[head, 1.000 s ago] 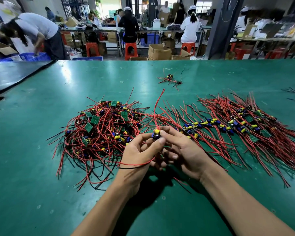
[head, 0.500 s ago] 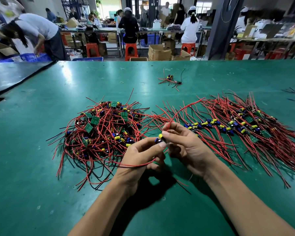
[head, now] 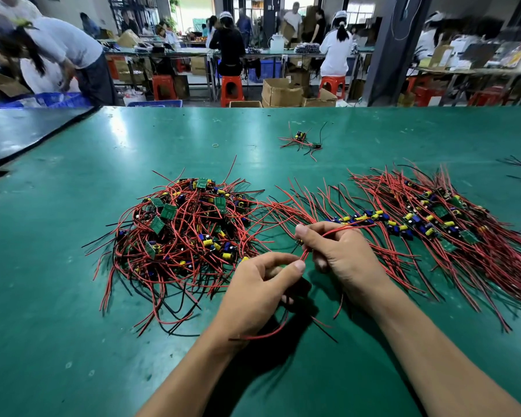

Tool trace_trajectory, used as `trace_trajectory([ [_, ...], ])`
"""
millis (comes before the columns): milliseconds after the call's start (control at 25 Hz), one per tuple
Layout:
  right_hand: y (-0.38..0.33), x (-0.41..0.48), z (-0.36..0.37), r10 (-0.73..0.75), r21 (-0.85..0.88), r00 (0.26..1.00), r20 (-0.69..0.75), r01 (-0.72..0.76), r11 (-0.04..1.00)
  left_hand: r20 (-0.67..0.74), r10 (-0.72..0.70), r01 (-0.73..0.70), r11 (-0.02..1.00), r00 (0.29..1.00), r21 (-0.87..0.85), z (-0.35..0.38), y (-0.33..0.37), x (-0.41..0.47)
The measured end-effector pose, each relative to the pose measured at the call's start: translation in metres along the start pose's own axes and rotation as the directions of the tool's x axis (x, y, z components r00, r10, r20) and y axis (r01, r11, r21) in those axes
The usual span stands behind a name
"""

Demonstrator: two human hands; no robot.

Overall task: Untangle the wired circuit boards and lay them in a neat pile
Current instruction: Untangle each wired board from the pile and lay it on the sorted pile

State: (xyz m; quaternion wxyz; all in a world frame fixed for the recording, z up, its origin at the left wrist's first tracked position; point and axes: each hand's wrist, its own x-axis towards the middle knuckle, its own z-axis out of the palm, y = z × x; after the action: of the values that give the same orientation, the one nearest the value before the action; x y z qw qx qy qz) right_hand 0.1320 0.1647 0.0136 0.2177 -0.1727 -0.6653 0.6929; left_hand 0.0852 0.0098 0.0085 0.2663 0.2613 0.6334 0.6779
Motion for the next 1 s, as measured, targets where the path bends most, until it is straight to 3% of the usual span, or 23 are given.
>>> trace_trajectory([
  [120,-0.001,0.001,0.001,-0.005,0.083,0.999,0.053,0.001,0.997,0.015,0.039,-0.041,0.987,0.999,0.153,0.0,-0.001,-0.001],
  [320,0.0,-0.002,0.001,0.033,-0.002,0.965,0.262,-0.034,0.999,-0.09,0.06,-0.046,0.987,0.994,0.156,-0.002,-0.002,0.001],
  [480,-0.001,-0.003,-0.002,0.03,-0.111,0.934,0.355,0.01,0.994,-0.133,-0.029,0.021,0.998,0.991,-0.066,-0.005,-0.002,0.004],
  [560,-0.001,-0.004,-0.001,0.027,-0.112,0.945,0.327,0.011,0.994,-0.112,-0.05,0.037,0.993,0.992,-0.115,-0.006,-0.002,0.006],
  [760,0.002,-0.003,0.005,0.009,-0.154,0.967,0.254,0.031,0.988,-0.135,-0.015,0.011,0.999,0.991,-0.034,-0.007,-0.001,0.005],
  [1000,0.004,-0.004,0.014,0.111,-0.024,0.985,0.129,-0.108,0.994,-0.203,-0.016,0.011,1.0,0.979,-0.025,-0.002,-0.001,0.005],
])
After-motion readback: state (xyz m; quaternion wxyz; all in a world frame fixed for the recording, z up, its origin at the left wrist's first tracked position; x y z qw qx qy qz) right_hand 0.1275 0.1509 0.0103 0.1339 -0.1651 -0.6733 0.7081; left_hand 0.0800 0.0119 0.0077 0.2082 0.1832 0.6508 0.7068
